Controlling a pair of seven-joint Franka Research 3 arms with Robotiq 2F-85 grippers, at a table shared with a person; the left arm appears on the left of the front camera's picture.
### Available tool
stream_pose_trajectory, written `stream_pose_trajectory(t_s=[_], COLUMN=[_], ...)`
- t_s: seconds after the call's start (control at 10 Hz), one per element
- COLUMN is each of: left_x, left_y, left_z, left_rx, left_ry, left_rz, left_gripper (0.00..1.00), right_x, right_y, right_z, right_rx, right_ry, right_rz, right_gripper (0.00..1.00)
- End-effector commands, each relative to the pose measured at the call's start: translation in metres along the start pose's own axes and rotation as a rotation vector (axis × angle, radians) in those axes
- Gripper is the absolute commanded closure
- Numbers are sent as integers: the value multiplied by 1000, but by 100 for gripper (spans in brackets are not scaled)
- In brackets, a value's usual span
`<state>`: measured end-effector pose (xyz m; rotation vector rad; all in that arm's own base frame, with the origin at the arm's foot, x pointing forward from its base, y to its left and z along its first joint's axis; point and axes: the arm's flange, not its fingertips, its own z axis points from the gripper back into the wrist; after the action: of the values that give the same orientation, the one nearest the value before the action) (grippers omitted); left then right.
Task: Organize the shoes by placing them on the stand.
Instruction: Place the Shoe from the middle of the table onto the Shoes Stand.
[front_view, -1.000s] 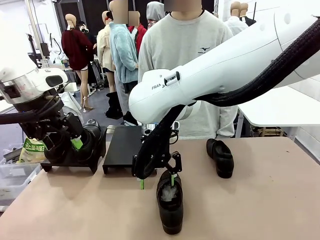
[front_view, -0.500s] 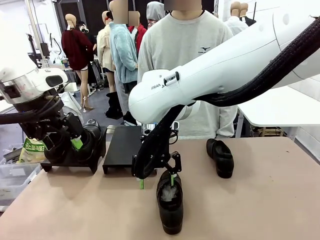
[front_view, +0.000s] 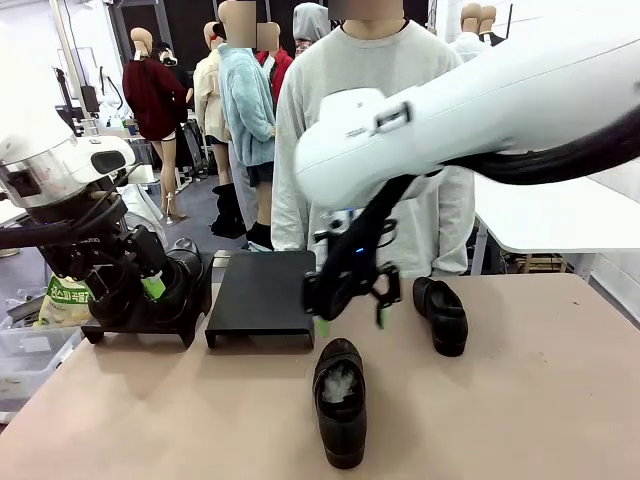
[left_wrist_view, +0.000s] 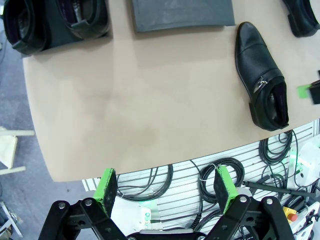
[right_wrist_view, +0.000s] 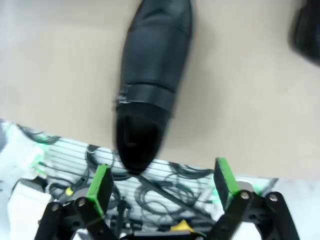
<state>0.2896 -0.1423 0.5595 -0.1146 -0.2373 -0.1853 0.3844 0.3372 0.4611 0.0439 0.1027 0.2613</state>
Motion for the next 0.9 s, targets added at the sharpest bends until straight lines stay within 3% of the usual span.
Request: stream_pose_trajectory(t_s=[0.0, 0.3, 0.4, 0.6, 0.8], left_x=[0, 0, -3, -3, 10], left_y=[0, 0, -20, -63, -103], left_z=[0, 0, 2, 0, -15], left_rx=[-13, 0, 4, 21, 26], left_ry=[4, 0, 1, -23, -48], left_rz=[-4, 0, -19, -18, 107], left_gripper=[0, 0, 0, 0, 0], right_x=[-10, -17, -20, -23, -14], right_y=[-67, -143, -155, -168, -165], right_z=[-14, -30, -34, -41, -35], right_rx=[-34, -44, -35, 31, -42], right_ry=[2, -28, -34, -58, -6], right_rz=[130, 156, 142, 91, 128], right_gripper=[0, 0, 0, 0, 0])
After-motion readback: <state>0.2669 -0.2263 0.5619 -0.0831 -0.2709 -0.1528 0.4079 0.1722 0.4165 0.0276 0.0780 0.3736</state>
